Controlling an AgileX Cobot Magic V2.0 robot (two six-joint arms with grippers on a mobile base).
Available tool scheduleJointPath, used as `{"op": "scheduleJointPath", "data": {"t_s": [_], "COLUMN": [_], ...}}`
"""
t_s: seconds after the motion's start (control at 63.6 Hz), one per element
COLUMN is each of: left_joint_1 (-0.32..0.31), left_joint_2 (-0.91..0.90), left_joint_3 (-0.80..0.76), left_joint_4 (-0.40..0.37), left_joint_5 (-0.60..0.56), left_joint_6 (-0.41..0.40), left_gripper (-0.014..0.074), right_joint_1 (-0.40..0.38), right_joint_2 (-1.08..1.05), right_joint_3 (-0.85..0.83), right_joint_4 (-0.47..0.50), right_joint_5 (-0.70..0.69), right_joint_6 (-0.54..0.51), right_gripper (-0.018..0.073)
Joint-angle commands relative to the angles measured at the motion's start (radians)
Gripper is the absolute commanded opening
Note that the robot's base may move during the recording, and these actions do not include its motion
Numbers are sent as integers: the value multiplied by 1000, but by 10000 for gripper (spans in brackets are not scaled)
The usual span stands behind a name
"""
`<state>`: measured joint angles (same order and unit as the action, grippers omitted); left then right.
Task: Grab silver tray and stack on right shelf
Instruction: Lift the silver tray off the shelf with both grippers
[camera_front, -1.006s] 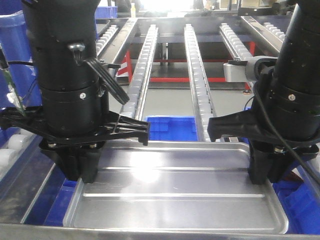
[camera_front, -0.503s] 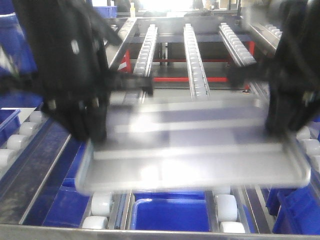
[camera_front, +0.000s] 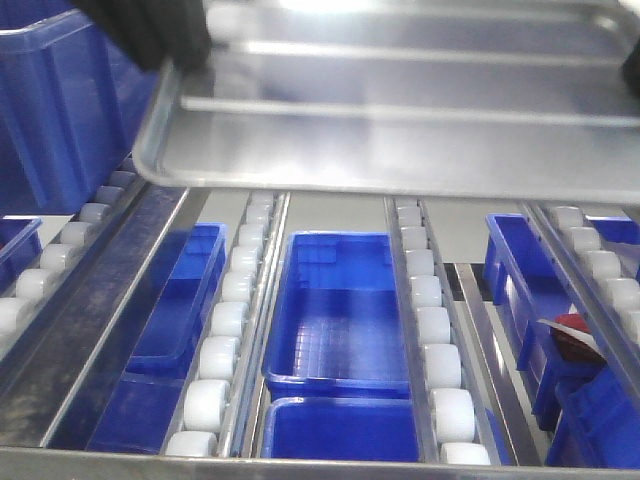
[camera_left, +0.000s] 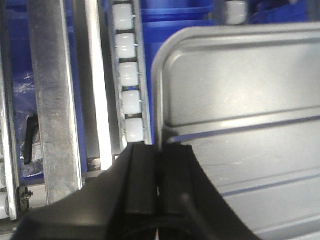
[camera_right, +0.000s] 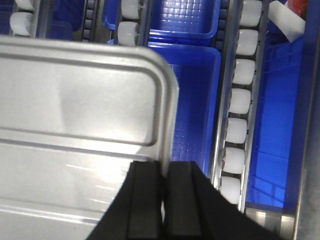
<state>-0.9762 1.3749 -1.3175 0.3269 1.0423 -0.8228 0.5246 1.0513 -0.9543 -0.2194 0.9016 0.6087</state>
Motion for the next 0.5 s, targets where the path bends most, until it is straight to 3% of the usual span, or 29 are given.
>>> {"op": "scheduleJointPath", "data": {"t_s": [0.0,0.487], "left_joint_1": [-31,-41], "left_joint_2": [-41,-41], "left_joint_3": [-52,-58], "left_joint_4": [65,75], "left_joint_5": [33,101], "left_joint_6": [14,14], "left_gripper": [-94,-94], "right_joint_1": [-2,-2], "right_joint_2": [-40,-39], "right_joint_3": [-38,-38], "right_joint_4": [-41,-41], "right_joint_5": [-26,-16], "right_joint_6": [-14,-14], "right_gripper": [54,54]}}
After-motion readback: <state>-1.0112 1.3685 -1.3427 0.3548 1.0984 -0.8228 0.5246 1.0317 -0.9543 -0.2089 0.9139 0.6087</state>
